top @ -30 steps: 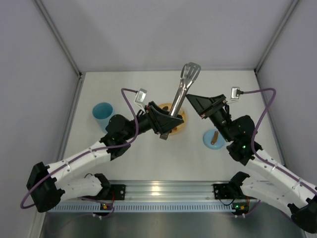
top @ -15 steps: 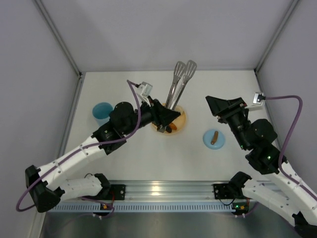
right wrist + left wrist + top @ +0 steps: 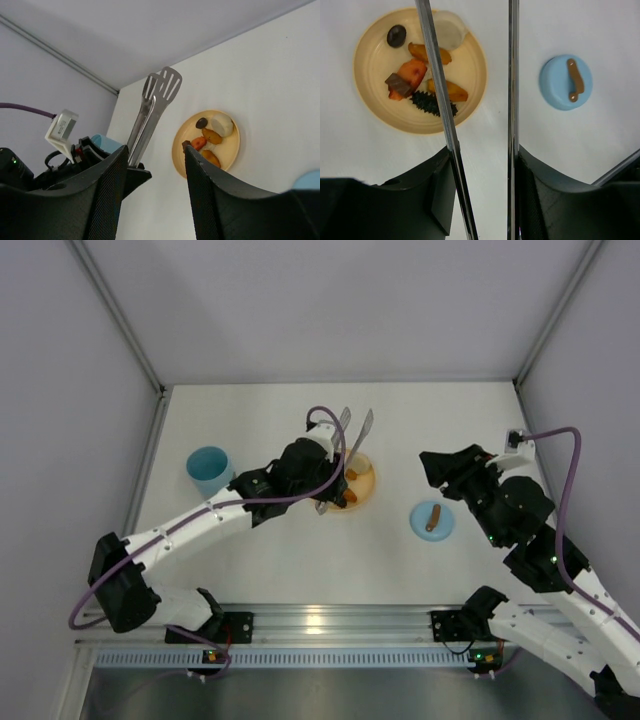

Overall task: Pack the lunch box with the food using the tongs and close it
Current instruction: Pick up the fake food from the plate.

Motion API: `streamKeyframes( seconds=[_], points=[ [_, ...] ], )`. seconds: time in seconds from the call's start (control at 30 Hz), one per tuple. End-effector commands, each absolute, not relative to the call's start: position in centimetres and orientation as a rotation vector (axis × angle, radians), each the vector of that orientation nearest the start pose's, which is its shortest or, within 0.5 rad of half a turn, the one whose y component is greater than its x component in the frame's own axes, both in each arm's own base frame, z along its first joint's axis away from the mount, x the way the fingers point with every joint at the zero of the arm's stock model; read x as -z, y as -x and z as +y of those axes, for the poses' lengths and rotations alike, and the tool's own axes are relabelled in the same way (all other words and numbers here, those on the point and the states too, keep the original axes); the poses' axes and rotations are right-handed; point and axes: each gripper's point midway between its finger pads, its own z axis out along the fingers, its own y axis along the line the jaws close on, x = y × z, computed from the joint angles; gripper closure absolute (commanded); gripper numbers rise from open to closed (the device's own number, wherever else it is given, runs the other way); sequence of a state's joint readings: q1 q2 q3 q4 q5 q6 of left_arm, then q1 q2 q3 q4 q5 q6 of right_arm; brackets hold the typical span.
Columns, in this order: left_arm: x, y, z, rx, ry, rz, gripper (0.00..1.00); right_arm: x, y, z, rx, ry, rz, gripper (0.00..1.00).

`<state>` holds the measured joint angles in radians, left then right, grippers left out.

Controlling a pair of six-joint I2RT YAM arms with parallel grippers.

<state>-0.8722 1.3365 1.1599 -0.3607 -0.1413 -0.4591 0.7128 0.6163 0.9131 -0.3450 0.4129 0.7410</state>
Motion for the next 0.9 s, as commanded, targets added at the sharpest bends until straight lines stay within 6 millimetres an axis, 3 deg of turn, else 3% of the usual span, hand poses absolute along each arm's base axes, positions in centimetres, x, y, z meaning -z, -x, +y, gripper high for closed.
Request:
streamKeyframes(
  seconds=[0.0,0.33,0.87],
  points=[
    [-22.0,-27.5,-30.1,0.537,-0.381,2.164,0.51,-34.9,-22.6,13.3,-0.719,-0.318,1.669,0.52],
    [-15.3,-27.9,-30.8,0.411,-0.443,2.336,0.49,-33.6,-22.5,13.3,-0.689,-0.296,1.706,0.53],
    [-11.8,-28.1,-32.1,0.394,-0.508,2.417,0.48,-32.8,-22.4,13.3,-0.687,-0.294,1.721,0.55]
  ],
)
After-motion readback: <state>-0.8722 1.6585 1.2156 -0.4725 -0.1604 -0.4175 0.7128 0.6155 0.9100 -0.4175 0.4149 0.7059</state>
